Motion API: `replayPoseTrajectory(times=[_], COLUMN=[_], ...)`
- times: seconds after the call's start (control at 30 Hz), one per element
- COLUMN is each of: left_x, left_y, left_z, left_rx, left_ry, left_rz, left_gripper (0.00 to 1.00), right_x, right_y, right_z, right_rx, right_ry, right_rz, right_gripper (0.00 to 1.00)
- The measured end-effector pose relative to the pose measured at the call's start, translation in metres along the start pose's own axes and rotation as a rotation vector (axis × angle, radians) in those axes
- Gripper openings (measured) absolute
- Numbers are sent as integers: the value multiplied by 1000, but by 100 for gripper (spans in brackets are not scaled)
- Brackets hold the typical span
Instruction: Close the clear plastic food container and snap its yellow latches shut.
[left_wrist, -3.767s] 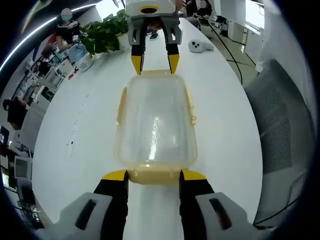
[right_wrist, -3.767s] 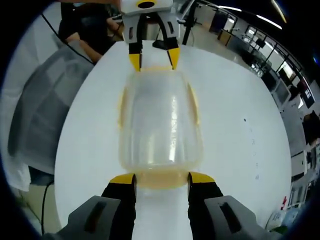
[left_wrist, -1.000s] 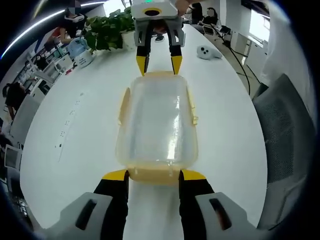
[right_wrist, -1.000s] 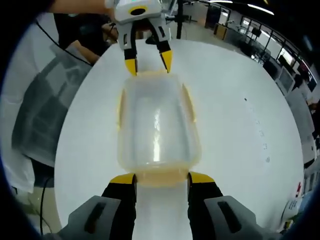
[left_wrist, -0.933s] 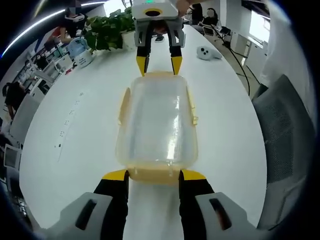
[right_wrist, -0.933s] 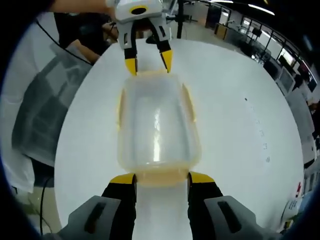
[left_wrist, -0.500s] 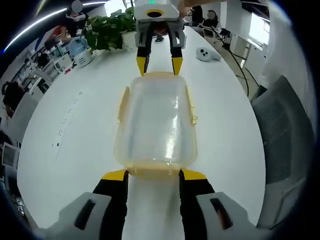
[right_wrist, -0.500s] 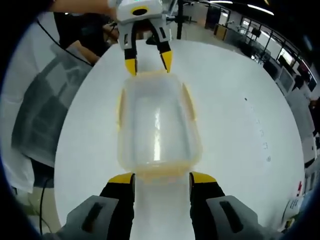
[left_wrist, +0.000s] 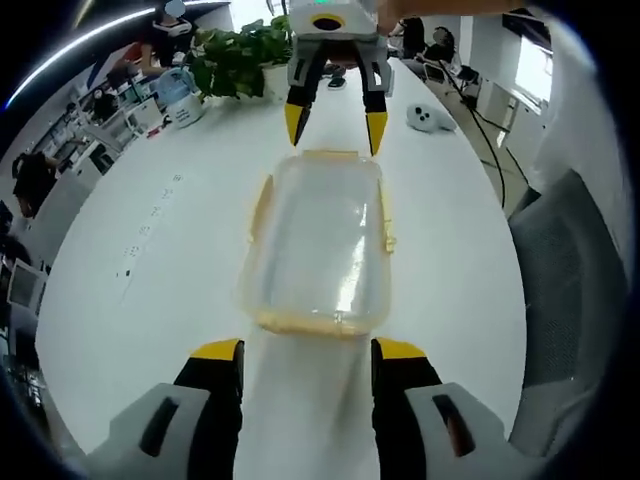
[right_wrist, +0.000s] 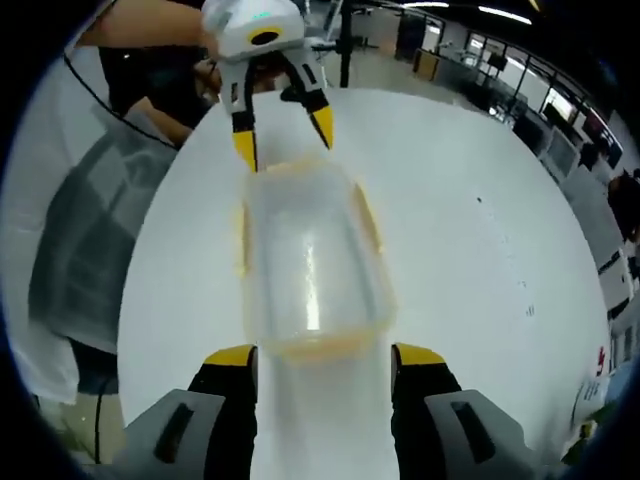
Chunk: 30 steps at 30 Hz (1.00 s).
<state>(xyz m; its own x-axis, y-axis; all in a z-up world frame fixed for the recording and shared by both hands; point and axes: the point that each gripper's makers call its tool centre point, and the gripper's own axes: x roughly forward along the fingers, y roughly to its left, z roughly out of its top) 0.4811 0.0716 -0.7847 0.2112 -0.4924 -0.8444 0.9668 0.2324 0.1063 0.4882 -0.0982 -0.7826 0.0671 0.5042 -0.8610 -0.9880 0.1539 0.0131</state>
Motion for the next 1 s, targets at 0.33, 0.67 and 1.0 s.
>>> replayPoseTrajectory(times=[0.33, 0.67, 1.0], left_x=[-4, 0, 3], left_y=[3, 12, 11], left_z=[8, 12, 8], left_rx=[-178, -485, -738], left_ry=[-21, -55, -76], left_rz=[73, 139, 149], left_gripper=[54, 52, 51], right_x=[0, 11, 14], right_y=[-14, -13, -17], right_z=[10, 14, 6], right_rx=[204, 396, 610], right_ry=[-3, -27, -28], right_rz=[-75, -124, -186], right_gripper=[48, 48, 51])
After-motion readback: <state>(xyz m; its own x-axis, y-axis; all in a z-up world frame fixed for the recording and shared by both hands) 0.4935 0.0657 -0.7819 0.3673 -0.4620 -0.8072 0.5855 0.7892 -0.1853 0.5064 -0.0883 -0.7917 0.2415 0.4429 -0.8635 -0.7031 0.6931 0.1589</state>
